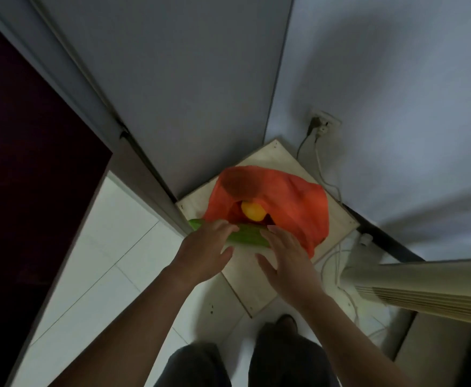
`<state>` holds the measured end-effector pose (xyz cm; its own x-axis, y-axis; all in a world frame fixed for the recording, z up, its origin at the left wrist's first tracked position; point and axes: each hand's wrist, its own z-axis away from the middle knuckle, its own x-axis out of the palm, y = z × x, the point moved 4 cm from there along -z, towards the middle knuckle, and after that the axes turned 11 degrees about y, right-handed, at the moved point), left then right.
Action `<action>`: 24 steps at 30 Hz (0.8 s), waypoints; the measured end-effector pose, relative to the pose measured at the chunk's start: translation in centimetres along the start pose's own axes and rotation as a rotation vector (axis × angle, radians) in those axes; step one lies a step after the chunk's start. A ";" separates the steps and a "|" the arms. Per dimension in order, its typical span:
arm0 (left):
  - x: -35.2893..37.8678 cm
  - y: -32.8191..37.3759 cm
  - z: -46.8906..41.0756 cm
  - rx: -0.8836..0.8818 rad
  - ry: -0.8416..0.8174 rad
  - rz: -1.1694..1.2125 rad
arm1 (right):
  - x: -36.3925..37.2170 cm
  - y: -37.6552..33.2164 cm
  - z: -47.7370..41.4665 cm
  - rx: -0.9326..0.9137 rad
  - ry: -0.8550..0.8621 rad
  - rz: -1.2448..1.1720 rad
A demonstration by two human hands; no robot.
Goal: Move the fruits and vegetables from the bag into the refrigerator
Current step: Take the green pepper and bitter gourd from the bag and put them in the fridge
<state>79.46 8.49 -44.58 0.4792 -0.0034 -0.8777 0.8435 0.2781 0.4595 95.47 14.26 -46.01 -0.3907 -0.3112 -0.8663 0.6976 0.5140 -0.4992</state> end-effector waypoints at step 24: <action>15.0 -2.9 -7.4 0.648 0.317 -0.234 | 8.7 13.9 -0.6 -0.217 0.603 0.071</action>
<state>82.42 14.78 -60.10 0.2598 0.3109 -0.9143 0.9355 -0.3159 0.1584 101.42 19.18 -60.48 -0.6613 0.2011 -0.7227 0.6215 0.6864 -0.3776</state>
